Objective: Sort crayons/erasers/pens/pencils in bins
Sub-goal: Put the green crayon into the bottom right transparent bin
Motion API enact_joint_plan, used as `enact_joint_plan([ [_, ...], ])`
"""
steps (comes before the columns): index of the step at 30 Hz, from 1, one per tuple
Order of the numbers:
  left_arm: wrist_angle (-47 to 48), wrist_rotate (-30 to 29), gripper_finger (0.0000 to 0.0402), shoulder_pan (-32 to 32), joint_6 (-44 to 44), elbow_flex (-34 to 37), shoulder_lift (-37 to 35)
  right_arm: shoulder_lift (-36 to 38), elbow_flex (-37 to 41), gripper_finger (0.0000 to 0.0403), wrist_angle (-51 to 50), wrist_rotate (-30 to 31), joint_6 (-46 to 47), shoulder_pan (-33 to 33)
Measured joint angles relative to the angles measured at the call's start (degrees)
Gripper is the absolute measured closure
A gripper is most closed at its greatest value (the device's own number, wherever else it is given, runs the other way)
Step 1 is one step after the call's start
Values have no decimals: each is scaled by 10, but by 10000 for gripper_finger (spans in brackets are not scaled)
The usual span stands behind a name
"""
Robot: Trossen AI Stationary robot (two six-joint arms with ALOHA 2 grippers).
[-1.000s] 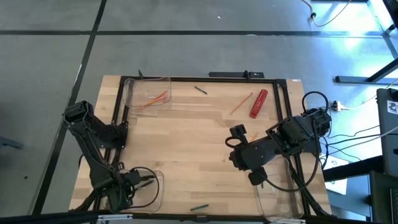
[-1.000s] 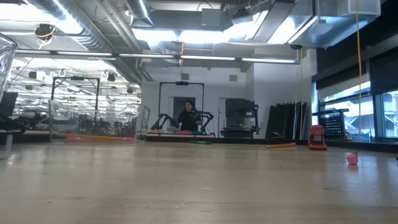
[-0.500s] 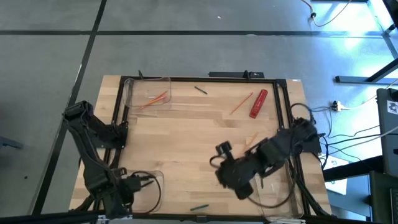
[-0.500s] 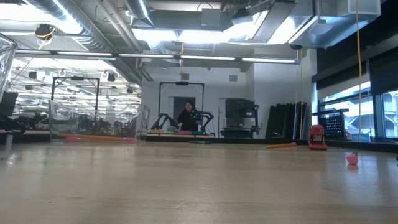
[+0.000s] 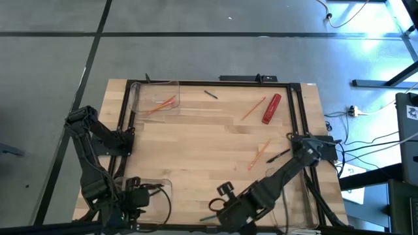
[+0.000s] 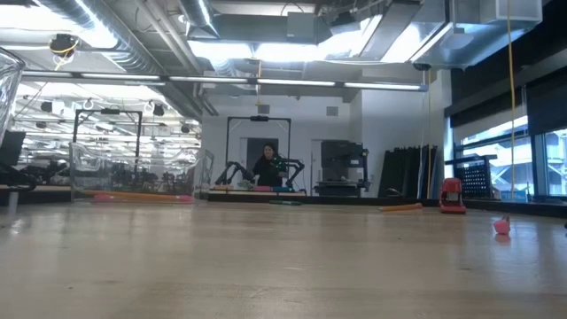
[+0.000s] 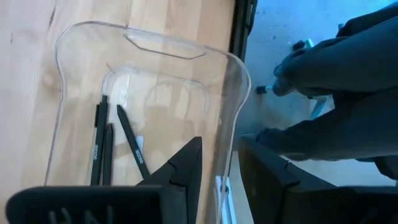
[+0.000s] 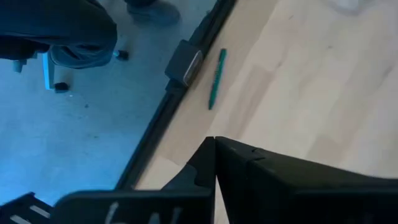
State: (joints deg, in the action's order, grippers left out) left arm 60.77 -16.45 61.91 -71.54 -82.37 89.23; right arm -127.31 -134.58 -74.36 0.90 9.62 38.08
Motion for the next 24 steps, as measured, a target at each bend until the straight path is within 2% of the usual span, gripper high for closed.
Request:
enact_joint_plan([
  [7,1,-6,305,0,2,0,0,-42,0,393,29,1,40,-1],
  [13,1,-6,305,0,3,0,0,-50,0,393,55,0,119,-3],
  [16,0,-7,305,0,3,0,0,-50,0,391,49,0,127,-4],
  [20,0,-10,305,0,3,0,0,-50,0,371,27,3,126,-6],
  [24,0,-10,305,0,3,0,0,-50,0,332,0,5,139,-10],
])
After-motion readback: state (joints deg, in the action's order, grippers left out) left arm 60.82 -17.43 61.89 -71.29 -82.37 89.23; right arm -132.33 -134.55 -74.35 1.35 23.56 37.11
